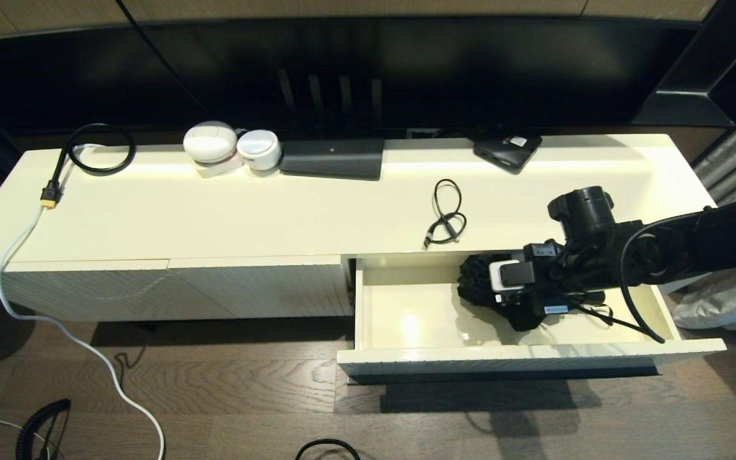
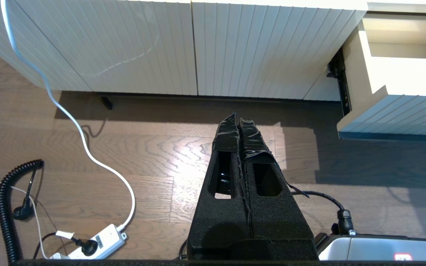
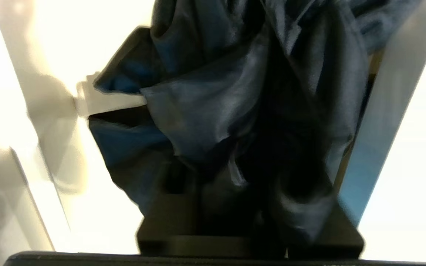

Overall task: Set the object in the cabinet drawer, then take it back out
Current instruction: Put the umbrella in the drawer, then put the data cable in the drawer

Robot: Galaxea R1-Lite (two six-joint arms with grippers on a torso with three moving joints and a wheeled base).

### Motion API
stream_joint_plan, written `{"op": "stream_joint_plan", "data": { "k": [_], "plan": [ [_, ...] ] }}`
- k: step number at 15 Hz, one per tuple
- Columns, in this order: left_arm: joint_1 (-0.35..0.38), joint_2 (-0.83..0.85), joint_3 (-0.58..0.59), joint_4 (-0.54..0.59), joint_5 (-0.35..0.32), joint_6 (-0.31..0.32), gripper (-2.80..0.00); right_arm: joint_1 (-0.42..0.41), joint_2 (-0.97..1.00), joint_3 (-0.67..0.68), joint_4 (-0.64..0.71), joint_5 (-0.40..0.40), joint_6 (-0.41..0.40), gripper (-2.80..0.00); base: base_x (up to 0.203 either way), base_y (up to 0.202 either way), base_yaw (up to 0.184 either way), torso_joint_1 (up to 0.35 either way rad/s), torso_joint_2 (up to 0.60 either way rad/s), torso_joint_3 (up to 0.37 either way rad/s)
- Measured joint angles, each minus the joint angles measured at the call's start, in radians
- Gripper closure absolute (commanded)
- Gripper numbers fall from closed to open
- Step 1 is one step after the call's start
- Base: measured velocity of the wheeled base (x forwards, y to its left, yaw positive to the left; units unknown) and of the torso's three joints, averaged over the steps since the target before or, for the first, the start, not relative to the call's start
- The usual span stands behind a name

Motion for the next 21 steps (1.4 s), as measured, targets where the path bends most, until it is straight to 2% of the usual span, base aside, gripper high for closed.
{"op": "stream_joint_plan", "data": {
  "k": [6,11,14,16,21],
  "plan": [
    [0.0,0.0,0.0,0.0,0.0,0.0,0.0,0.0,-0.025,0.01,-0.005,-0.004,0.052,-2.8,0.0,0.0,0.0,0.0,0.0,0.0],
    [0.0,0.0,0.0,0.0,0.0,0.0,0.0,0.052,-0.198,0.067,0.027,-0.037,0.24,-2.8,0.0,0.0,0.0,0.0,0.0,0.0],
    [0.0,0.0,0.0,0.0,0.0,0.0,0.0,0.088,-0.354,0.149,0.119,-0.039,0.333,-2.8,0.0,0.0,0.0,0.0,0.0,0.0],
    [0.0,0.0,0.0,0.0,0.0,0.0,0.0,0.113,-0.443,0.179,0.166,-0.041,0.456,-2.8,0.0,0.0,0.0,0.0,0.0,0.0],
    [0.0,0.0,0.0,0.0,0.0,0.0,0.0,0.19,-0.536,0.129,0.183,-0.079,0.9,-2.8,0.0,0.0,0.0,0.0,0.0,0.0]
  ]
}}
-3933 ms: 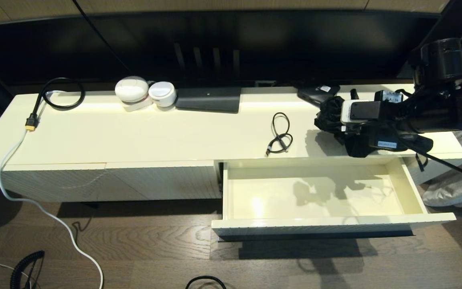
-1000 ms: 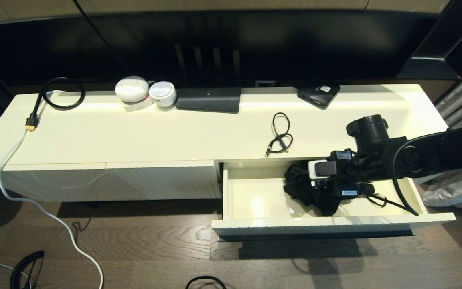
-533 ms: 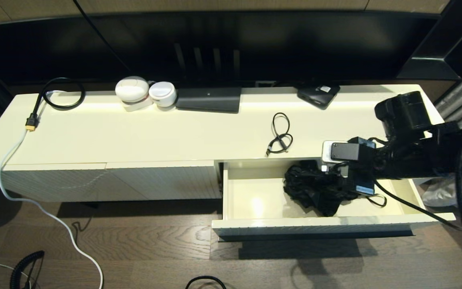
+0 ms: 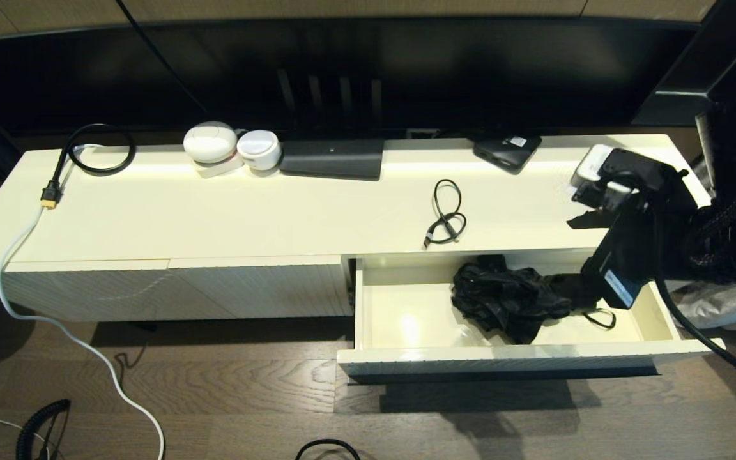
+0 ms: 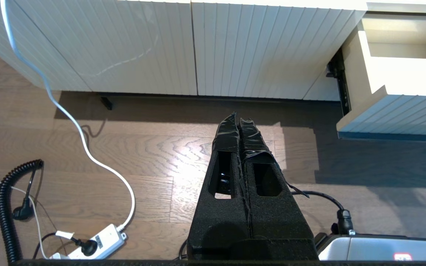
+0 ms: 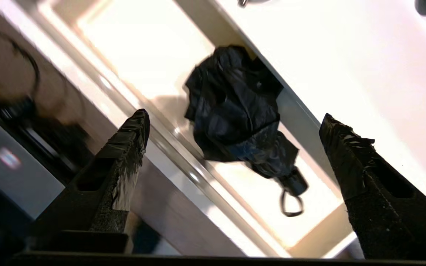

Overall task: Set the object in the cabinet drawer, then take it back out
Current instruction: Put the data cable in the drawer

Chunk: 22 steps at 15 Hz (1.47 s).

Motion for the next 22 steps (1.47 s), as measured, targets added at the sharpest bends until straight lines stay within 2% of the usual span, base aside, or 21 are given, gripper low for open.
{"op": "stream_joint_plan", "data": {
  "k": [2,4,6,8,11,14,18,22],
  "plan": [
    [0.0,0.0,0.0,0.0,0.0,0.0,0.0,0.026,0.012,-0.038,-0.005,-0.029,0.168,-2.8,0.0,0.0,0.0,0.0,0.0,0.0],
    [0.0,0.0,0.0,0.0,0.0,0.0,0.0,0.035,0.049,-0.079,-0.005,-0.047,0.301,-2.8,0.0,0.0,0.0,0.0,0.0,0.0],
    [0.0,0.0,0.0,0.0,0.0,0.001,0.0,0.038,0.104,-0.136,-0.006,-0.058,0.389,-2.8,0.0,0.0,0.0,0.0,0.0,0.0],
    [0.0,0.0,0.0,0.0,0.0,0.0,0.0,0.038,0.17,-0.197,-0.01,-0.062,0.441,-2.8,0.0,0.0,0.0,0.0,0.0,0.0],
    [0.0,0.0,0.0,0.0,0.0,0.0,0.0,0.042,0.285,-0.276,-0.042,-0.062,0.469,-2.8,0.0,0.0,0.0,0.0,0.0,0.0],
    [0.0,0.0,0.0,0.0,0.0,0.0,0.0,0.056,0.397,-0.326,-0.142,-0.066,0.471,-2.8,0.0,0.0,0.0,0.0,0.0,0.0],
    [0.0,0.0,0.0,0.0,0.0,0.0,0.0,0.068,0.522,-0.396,-0.196,-0.123,0.485,-2.8,0.0,0.0,0.0,0.0,0.0,0.0],
    [0.0,0.0,0.0,0.0,0.0,0.0,0.0,0.069,0.603,-0.429,-0.307,-0.162,0.487,-2.8,0.0,0.0,0.0,0.0,0.0,0.0]
  ]
}}
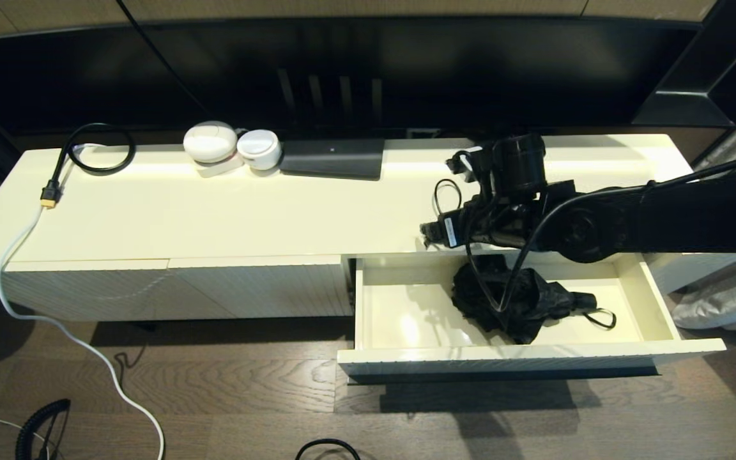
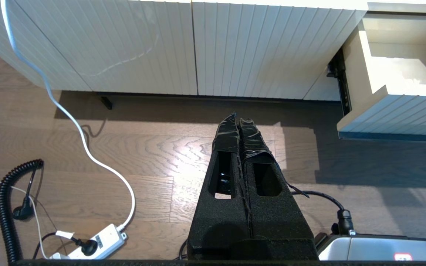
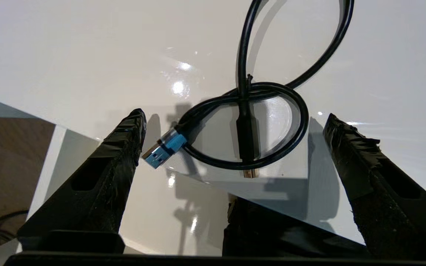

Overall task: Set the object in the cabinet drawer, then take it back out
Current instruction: Put the data cable in the drawer

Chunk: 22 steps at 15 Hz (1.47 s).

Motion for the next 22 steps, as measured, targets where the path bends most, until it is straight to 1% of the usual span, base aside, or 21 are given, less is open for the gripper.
{"op": "stream_joint_plan", "data": {
  "k": [5,13,14,22],
  "plan": [
    [0.0,0.0,0.0,0.0,0.0,0.0,0.0,-0.001,0.041,-0.008,-0.011,-0.016,0.001,-2.8,0.0,0.0,0.0,0.0,0.0,0.0],
    [0.0,0.0,0.0,0.0,0.0,0.0,0.0,-0.001,0.06,-0.038,-0.014,-0.017,0.0,-2.8,0.0,0.0,0.0,0.0,0.0,0.0],
    [0.0,0.0,0.0,0.0,0.0,0.0,0.0,0.0,0.06,-0.039,-0.017,-0.018,-0.001,0.0,0.0,0.0,0.0,0.0,0.0,0.0],
    [0.0,0.0,0.0,0.0,0.0,0.0,0.0,0.02,0.057,-0.017,-0.011,-0.027,-0.007,0.0,0.0,0.0,0.0,0.0,0.0,0.0]
  ]
}}
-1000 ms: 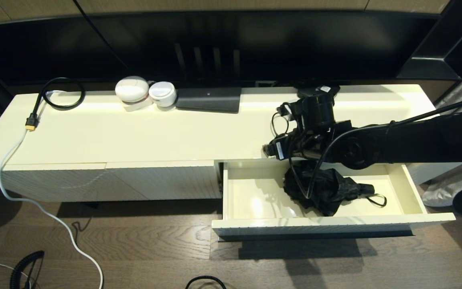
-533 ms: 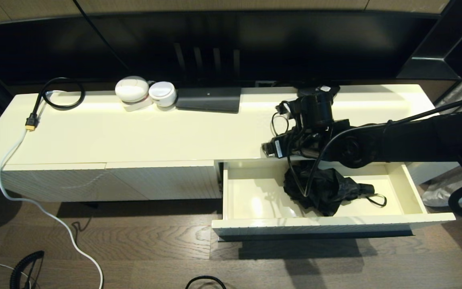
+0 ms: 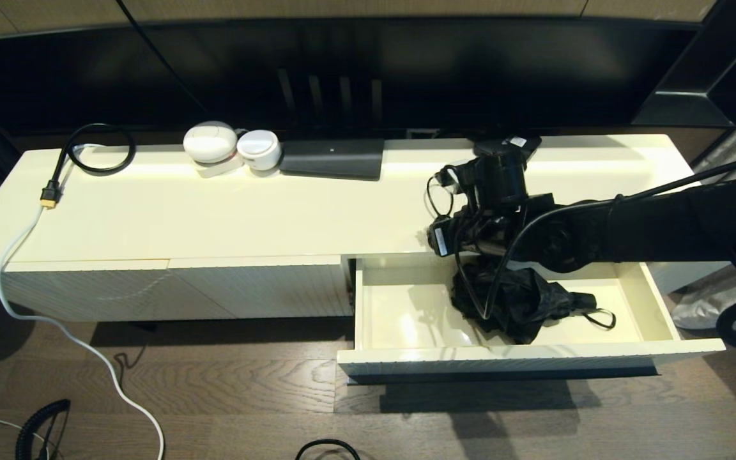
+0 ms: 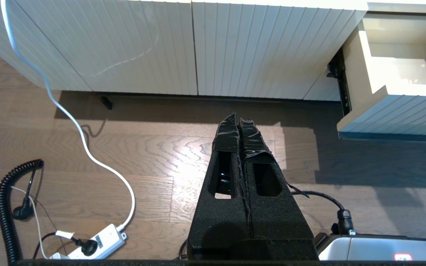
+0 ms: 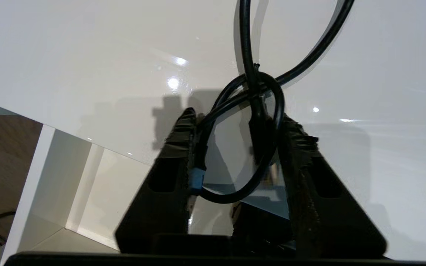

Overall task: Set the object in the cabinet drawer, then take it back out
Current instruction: Put the data cable in the drawer

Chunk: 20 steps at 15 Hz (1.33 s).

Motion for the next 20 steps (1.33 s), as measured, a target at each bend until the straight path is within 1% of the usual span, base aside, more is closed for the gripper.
{"op": "stream_joint_plan", "data": {
  "k": [5,8,11,13,16,20],
  "plan": [
    [0.0,0.0,0.0,0.0,0.0,0.0,0.0,0.012,-0.009,-0.009,0.005,-0.022,-0.006,0.0,0.0,0.0,0.0,0.0,0.0,0.0],
    [0.0,0.0,0.0,0.0,0.0,0.0,0.0,0.018,-0.029,0.009,0.004,-0.04,-0.013,0.0,0.0,0.0,0.0,0.0,0.0,0.0],
    [0.0,0.0,0.0,0.0,0.0,0.0,0.0,0.021,-0.089,0.039,0.043,-0.052,-0.016,0.0,0.0,0.0,0.0,0.0,0.0,0.0],
    [0.0,0.0,0.0,-0.001,0.0,0.0,0.0,0.021,-0.152,0.088,0.096,-0.07,-0.016,0.0,0.0,0.0,0.0,0.0,0.0,0.0],
    [0.0,0.0,0.0,0.0,0.0,0.0,0.0,0.017,-0.265,0.215,0.159,-0.121,-0.006,0.0,0.0,0.0,0.0,0.0,0.0,0.0],
    [0.0,0.0,0.0,0.0,0.0,0.0,0.0,-0.005,-0.408,0.417,0.175,-0.144,0.027,0.0,0.0,0.0,0.0,0.0,0.0,0.0]
  ]
}}
